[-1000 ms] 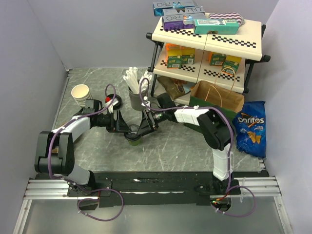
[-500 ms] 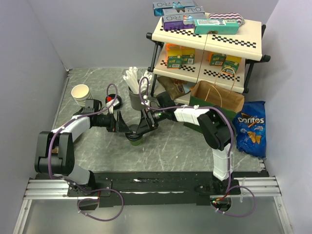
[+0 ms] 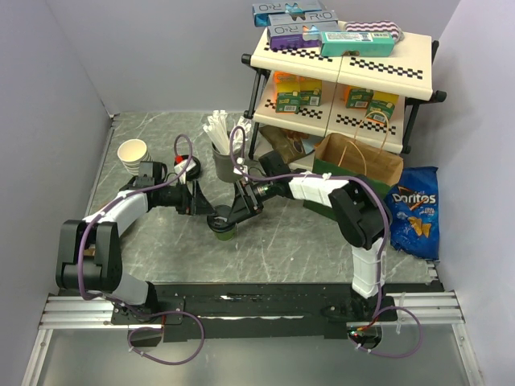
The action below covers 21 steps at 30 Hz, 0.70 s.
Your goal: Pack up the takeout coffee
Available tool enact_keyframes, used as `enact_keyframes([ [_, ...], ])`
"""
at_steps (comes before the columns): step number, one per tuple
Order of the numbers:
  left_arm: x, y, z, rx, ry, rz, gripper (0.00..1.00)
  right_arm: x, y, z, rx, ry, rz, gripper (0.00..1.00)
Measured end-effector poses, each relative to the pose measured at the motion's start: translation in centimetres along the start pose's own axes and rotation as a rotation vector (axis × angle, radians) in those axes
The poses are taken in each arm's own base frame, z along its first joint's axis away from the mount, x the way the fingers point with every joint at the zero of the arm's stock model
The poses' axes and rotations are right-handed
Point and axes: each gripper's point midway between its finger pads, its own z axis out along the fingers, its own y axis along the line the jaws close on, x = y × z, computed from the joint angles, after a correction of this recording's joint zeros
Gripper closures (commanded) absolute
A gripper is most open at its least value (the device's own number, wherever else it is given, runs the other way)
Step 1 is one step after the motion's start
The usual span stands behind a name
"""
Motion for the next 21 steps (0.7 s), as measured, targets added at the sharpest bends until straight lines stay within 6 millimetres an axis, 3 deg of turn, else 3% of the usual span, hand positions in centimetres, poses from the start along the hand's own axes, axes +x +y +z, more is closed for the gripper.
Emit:
enact_keyframes([
  [21,-0.37,0.49,0.36,-0.005,-0.014,-0.024,0.13,0.5,-0.24,0.41,0.056,0.011,-0.033,0.0],
])
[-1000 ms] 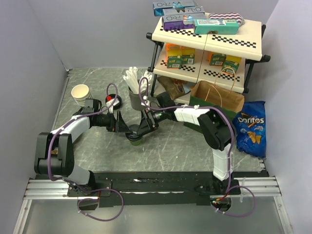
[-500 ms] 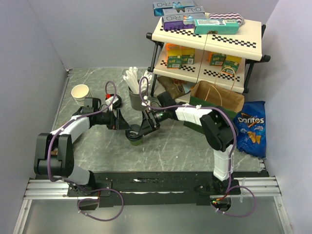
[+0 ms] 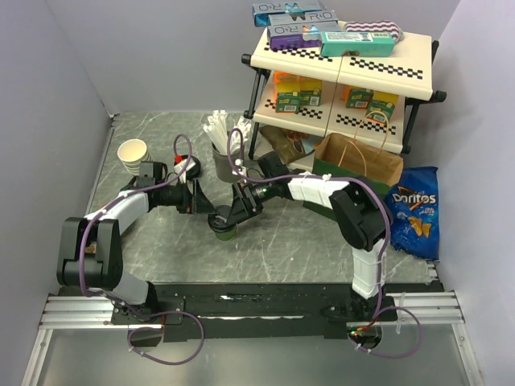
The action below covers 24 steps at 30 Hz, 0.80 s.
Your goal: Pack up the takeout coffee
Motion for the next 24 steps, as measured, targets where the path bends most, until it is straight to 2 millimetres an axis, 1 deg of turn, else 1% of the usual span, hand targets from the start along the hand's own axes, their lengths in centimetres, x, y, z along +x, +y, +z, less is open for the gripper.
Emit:
enact_keyframes([
  [5,0.3,0.1,0.0,0.0,0.005,-0.008,0.13,-0.3,0.1,0.1,-0.006,-0.016,-0.026,0.0],
  [9,0.4,0.1,0.0,0.0,0.005,-0.008,0.14,-0.3,0.3,-0.3,0.01,-0.019,-0.035,0.0],
  [13,0.5,0.1,0.0,-0.001,0.01,-0.012,0.14,-0.3,0.7,-1.2,0.056,-0.025,-0.064,0.0],
  [16,0.5,-0.1,-0.1,-0.003,0.008,-0.008,0.12,-0.2,1.4,-2.3,0.08,-0.025,-0.105,0.0],
  [19,0.2,-0.6,-0.6,-0.018,-0.006,0.041,0.07,-0.1,1.9,-3.3,0.108,-0.026,-0.14,0.0],
  [21,-0.1,-1.1,-1.2,-0.03,-0.021,0.107,0.05,-0.3,2.1,-3.6,0.126,-0.026,-0.156,0.0],
  [22,-0.4,-1.4,-1.5,-0.036,-0.032,0.143,0.05,-0.6,2.1,-3.7,0.134,-0.029,-0.163,0.0],
  [23,-0.6,-1.7,-1.8,-0.04,-0.042,0.185,0.01,-0.9,2.2,-3.8,0.144,-0.034,-0.17,0.0],
  [24,-0.6,-1.9,-1.9,-0.042,-0.045,0.212,0.01,-1.2,2.2,-3.8,0.148,-0.037,-0.174,0.0],
])
